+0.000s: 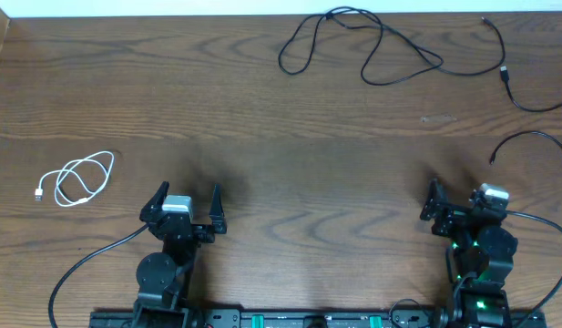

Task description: Untangle cables

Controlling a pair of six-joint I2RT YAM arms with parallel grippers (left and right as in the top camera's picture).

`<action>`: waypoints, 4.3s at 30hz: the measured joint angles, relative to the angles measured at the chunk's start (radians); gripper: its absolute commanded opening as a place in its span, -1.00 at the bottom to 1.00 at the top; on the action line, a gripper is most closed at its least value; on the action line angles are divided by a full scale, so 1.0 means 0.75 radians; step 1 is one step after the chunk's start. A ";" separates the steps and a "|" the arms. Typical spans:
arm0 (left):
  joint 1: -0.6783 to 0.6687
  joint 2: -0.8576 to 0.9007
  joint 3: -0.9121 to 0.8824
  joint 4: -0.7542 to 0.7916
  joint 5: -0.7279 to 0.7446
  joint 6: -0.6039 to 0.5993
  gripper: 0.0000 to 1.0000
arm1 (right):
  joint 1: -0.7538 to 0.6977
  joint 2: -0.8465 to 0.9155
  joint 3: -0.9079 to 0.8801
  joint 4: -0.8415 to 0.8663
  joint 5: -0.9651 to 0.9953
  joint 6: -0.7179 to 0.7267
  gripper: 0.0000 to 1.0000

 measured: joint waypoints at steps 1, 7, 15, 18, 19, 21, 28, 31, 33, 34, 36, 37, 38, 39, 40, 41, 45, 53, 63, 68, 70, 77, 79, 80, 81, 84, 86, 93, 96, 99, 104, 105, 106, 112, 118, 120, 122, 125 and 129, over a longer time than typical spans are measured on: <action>0.000 0.000 0.000 -0.001 0.000 0.000 0.96 | 0.000 -0.028 -0.001 -0.045 0.001 0.001 0.99; 0.000 0.000 0.000 -0.001 0.001 0.000 0.96 | 0.000 -0.175 -0.001 -0.166 0.001 0.001 0.98; 0.000 0.000 0.000 -0.001 0.001 0.000 0.96 | 0.000 -0.369 -0.001 -0.166 0.001 0.001 0.99; 0.000 0.000 0.000 -0.001 0.001 0.000 0.96 | 0.000 -0.451 -0.001 -0.166 0.001 0.001 0.99; 0.000 0.000 0.000 -0.001 0.001 0.000 0.96 | 0.000 -0.467 -0.001 -0.166 0.001 0.001 0.99; 0.000 0.000 0.000 -0.001 0.001 0.000 0.96 | 0.000 -0.521 -0.001 -0.165 0.001 0.001 0.98; 0.000 0.000 0.000 -0.001 0.001 0.000 0.96 | 0.000 -0.568 -0.001 -0.165 0.001 0.001 0.99; 0.000 0.000 0.000 -0.001 0.001 0.000 0.96 | 0.000 -0.568 -0.001 -0.165 0.001 0.001 0.99; 0.000 0.000 0.000 -0.001 0.001 0.000 0.96 | 0.000 -0.568 -0.001 -0.165 0.001 0.001 0.99; 0.000 0.000 0.000 -0.001 0.001 0.000 0.96 | 0.000 -0.568 -0.001 -0.165 0.001 0.001 0.99; 0.000 0.000 0.000 -0.001 0.001 0.000 0.96 | 0.001 -0.568 -0.001 -0.165 0.001 0.001 0.98; 0.000 0.000 0.000 -0.001 0.001 0.000 0.96 | 0.002 -0.568 -0.001 -0.165 0.001 0.000 0.99; 0.000 0.000 0.000 -0.001 0.001 0.000 0.95 | 0.007 -0.568 -0.001 -0.165 0.004 -0.001 0.98; 0.000 0.000 0.000 -0.001 0.001 0.000 0.96 | 0.013 -0.568 -0.001 -0.165 0.006 -0.001 0.99; 0.000 0.000 0.000 -0.001 0.001 0.000 0.96 | 0.017 -0.568 -0.001 -0.165 0.006 -0.002 0.99; 0.000 0.000 0.000 -0.001 0.001 0.000 0.95 | 0.022 -0.568 -0.001 -0.166 0.006 -0.008 0.99; 0.000 0.000 0.000 -0.001 0.001 0.000 0.96 | 0.046 -0.568 -0.001 -0.168 0.010 -0.066 0.99; 0.000 0.000 0.000 -0.001 0.001 0.000 0.96 | 0.057 -0.568 -0.001 -0.168 0.011 -0.178 0.99; 0.000 0.000 0.000 -0.001 0.001 0.000 0.96 | 0.065 -0.568 -0.001 -0.167 0.011 -0.200 0.99; 0.000 0.000 0.000 -0.001 0.001 0.000 0.95 | 0.065 -0.568 -0.001 -0.167 0.011 -0.204 0.99; 0.000 0.000 0.000 -0.001 0.001 0.000 0.96 | 0.065 -0.568 -0.001 -0.167 0.011 -0.204 0.98; 0.000 0.000 0.000 -0.001 0.001 0.000 0.96 | 0.065 -0.568 -0.001 -0.167 0.011 -0.204 0.98; 0.000 0.000 0.000 -0.001 0.001 0.000 0.96 | 0.065 -0.568 -0.001 -0.167 0.011 -0.204 0.99; 0.000 0.000 0.000 -0.001 0.001 0.000 0.96 | 0.065 -0.568 -0.001 -0.167 0.011 -0.204 0.98; 0.000 0.000 0.000 -0.001 0.001 0.000 0.96 | 0.065 -0.568 -0.001 -0.167 0.011 -0.204 0.99; 0.000 0.000 0.000 -0.001 0.001 0.000 0.96 | 0.065 -0.568 -0.001 -0.167 0.011 -0.204 0.98; 0.000 0.000 0.000 -0.001 0.001 0.000 0.96 | 0.065 -0.568 -0.001 -0.167 0.011 -0.204 0.99; 0.000 0.000 0.000 -0.001 0.001 0.000 0.95 | 0.065 -0.568 -0.001 -0.167 0.011 -0.204 0.98; 0.000 0.000 0.000 -0.001 0.001 0.000 0.96 | 0.065 -0.568 -0.001 -0.167 0.011 -0.204 0.98; 0.000 0.000 0.000 -0.001 0.001 0.000 0.96 | 0.065 -0.568 -0.001 -0.167 0.011 -0.204 0.98; 0.000 0.000 0.000 -0.001 0.001 0.000 0.96 | 0.065 -0.568 -0.001 -0.167 0.011 -0.204 0.99; 0.000 0.000 0.000 -0.001 0.001 0.000 0.96 | 0.065 -0.568 -0.001 -0.167 0.011 -0.204 0.98; 0.000 0.000 0.000 -0.001 0.001 0.000 0.96 | 0.065 -0.568 -0.001 -0.167 0.011 -0.204 0.98; 0.000 0.000 0.000 -0.001 0.001 0.000 0.96 | 0.065 -0.568 -0.001 -0.167 0.011 -0.204 0.99; 0.000 0.000 0.000 -0.001 0.001 0.000 0.96 | 0.065 -0.568 -0.001 -0.167 0.011 -0.204 0.99; 0.000 0.000 0.000 -0.001 0.001 0.000 0.96 | 0.065 -0.568 -0.001 -0.167 0.011 -0.204 0.99; 0.000 0.000 0.000 -0.001 0.001 0.000 0.96 | 0.065 -0.568 -0.001 -0.167 0.011 -0.204 0.99; 0.000 0.000 0.000 -0.001 0.001 0.000 0.96 | 0.065 -0.568 -0.001 -0.167 0.011 -0.204 0.99; 0.000 0.000 0.000 -0.001 0.001 0.000 0.96 | 0.065 -0.568 -0.001 -0.167 0.011 -0.204 0.99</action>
